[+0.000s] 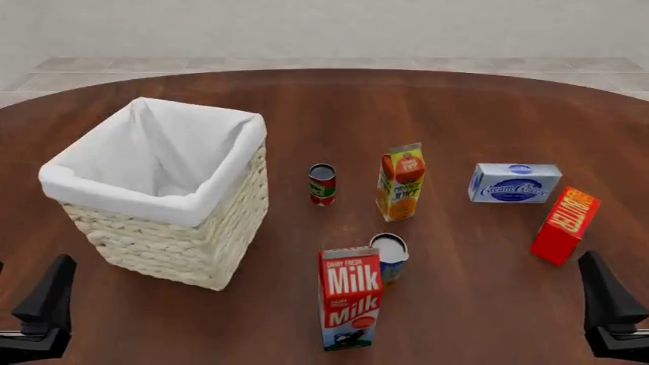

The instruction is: Pick up the tomato sauce, and put it in the basket.

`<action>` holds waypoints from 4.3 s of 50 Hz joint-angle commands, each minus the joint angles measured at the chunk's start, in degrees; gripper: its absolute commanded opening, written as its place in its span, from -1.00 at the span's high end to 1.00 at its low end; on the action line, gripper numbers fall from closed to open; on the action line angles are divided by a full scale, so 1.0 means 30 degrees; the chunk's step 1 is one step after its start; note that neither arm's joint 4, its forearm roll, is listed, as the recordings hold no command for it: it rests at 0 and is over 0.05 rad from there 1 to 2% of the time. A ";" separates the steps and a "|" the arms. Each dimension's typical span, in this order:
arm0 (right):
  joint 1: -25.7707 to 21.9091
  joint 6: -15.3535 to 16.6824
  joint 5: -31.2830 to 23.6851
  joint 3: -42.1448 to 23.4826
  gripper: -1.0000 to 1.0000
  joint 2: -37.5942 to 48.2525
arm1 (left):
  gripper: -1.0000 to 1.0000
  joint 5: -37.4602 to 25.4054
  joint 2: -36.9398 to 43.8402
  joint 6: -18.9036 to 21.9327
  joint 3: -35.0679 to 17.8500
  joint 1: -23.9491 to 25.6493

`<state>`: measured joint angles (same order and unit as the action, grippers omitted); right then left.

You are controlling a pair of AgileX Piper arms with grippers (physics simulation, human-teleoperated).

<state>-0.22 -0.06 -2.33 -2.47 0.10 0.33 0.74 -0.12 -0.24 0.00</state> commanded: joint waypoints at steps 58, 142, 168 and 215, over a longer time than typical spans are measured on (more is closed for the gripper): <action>-1.1501 0.1741 -0.6571 -1.8369 -1.00 1.7764 | -1.00 -0.0106 -0.0066 0.0055 -0.0043 0.0003; -1.1457 0.2554 -1.5317 -3.3580 -1.00 3.3734 | -1.00 -0.0144 -0.0085 0.0063 -0.0068 -0.0005; -1.1621 0.1290 -1.3093 -3.1685 -1.00 3.4653 | -1.00 -0.0144 -0.0084 0.0066 -0.0068 -0.0006; -1.0613 0.1261 -1.3217 -3.3753 -1.00 3.8668 | -1.00 -0.0144 -0.0080 0.0067 -0.0068 0.0001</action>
<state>-32.49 3.82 -43.03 -102.73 113.34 0.09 0.67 0.02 -0.41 0.01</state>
